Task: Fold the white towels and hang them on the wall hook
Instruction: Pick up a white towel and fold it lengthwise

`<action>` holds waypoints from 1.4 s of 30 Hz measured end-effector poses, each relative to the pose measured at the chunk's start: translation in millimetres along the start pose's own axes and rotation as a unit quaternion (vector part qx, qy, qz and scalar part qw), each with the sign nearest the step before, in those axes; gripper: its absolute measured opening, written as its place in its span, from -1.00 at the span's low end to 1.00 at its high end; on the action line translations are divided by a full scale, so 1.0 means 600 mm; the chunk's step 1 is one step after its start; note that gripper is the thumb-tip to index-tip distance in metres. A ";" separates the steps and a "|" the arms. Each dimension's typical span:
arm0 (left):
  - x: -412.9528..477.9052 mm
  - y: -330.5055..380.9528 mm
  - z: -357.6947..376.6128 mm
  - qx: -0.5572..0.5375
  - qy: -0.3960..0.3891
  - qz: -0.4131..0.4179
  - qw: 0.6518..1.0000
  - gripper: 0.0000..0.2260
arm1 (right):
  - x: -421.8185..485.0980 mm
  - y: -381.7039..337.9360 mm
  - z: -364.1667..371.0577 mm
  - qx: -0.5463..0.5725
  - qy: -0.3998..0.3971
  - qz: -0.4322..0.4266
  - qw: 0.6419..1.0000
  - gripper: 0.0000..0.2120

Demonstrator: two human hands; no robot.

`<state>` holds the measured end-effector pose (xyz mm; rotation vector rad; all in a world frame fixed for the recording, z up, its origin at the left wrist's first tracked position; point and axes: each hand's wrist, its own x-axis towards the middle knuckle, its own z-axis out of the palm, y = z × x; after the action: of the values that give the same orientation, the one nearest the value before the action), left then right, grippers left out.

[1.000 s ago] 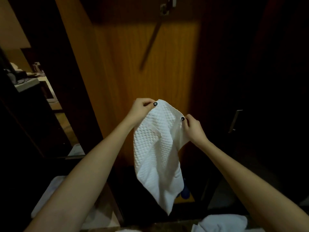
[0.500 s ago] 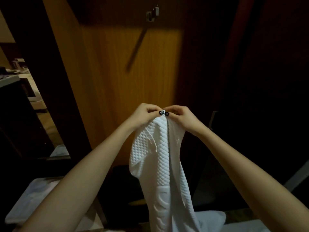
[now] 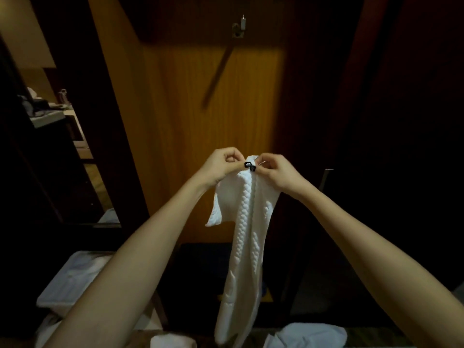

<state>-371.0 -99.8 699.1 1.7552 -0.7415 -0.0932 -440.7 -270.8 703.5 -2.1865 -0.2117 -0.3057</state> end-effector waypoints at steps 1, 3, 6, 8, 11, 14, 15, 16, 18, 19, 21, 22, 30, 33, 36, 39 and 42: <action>-0.001 -0.004 -0.008 0.012 0.008 -0.005 1.000 -0.88 | 0.005 -0.004 0.001 0.005 0.022 -0.004 1.000 -0.87; -0.011 -0.022 -0.027 0.042 0.000 -0.035 0.999 -0.86 | 0.015 -0.009 0.001 0.022 0.066 -0.004 0.998 -0.83; -0.043 -0.071 -0.053 0.086 -0.013 -0.120 0.989 -0.89 | 0.027 -0.006 -0.002 0.047 0.112 0.008 0.993 -0.89; -0.069 -0.104 -0.060 0.073 0.001 -0.155 0.985 -0.91 | 0.031 0.001 -0.002 0.043 0.140 0.012 0.989 -0.90; -0.105 -0.142 -0.068 0.035 0.005 -0.182 0.983 -0.91 | 0.036 0.016 -0.008 0.055 0.194 0.032 0.979 -0.87; -0.123 -0.154 -0.072 0.007 0.034 -0.157 0.987 -0.90 | 0.038 0.029 -0.014 0.066 0.195 0.042 0.978 -0.84; -0.122 -0.150 -0.067 0.006 0.032 -0.149 0.988 -0.88 | 0.038 0.030 -0.013 0.064 0.188 0.044 0.979 -0.85; -0.119 -0.142 -0.059 -0.001 0.021 -0.150 0.989 -0.80 | 0.039 0.031 -0.010 0.060 0.183 0.045 0.980 -0.85; -0.107 -0.122 -0.034 -0.013 -0.013 -0.158 0.987 -0.65 | 0.041 0.029 -0.003 0.051 0.183 0.050 0.980 -0.83; -0.099 -0.115 -0.020 -0.012 -0.024 -0.157 0.987 -0.61 | 0.043 0.027 0.000 0.046 0.186 0.054 0.980 -0.81; -0.086 -0.105 0.010 -0.013 -0.043 -0.151 0.988 -0.53 | 0.044 0.025 0.003 0.035 0.189 0.062 0.979 -0.78; -0.080 -0.102 0.025 -0.014 -0.055 -0.147 0.987 -0.47 | 0.044 0.025 0.003 0.033 0.189 0.066 0.979 -0.78; -0.060 -0.137 0.067 0.074 -0.035 -0.087 0.993 -0.68 | 0.031 0.039 -0.014 0.076 0.207 0.075 0.972 -0.77; -0.067 -0.151 0.084 0.056 -0.098 -0.126 0.986 -0.46 | 0.028 0.041 -0.021 0.084 0.218 0.070 0.970 -0.70; -0.064 -0.161 0.104 0.056 -0.068 -0.112 0.990 -0.57 | 0.025 0.041 -0.023 0.088 0.222 0.069 0.969 -0.69; -0.059 -0.168 0.099 0.062 -0.054 -0.086 0.993 -0.68 | 0.022 0.046 -0.033 0.096 0.237 0.071 0.964 -0.65; -0.060 -0.157 0.114 0.065 -0.102 -0.086 0.989 -0.35 | 0.022 0.046 -0.036 0.102 0.239 0.065 0.963 -0.64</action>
<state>-388.4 -126.6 581.1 1.9514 -0.7557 -0.3533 -424.0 -304.1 698.9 -1.8501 0.1627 -0.6932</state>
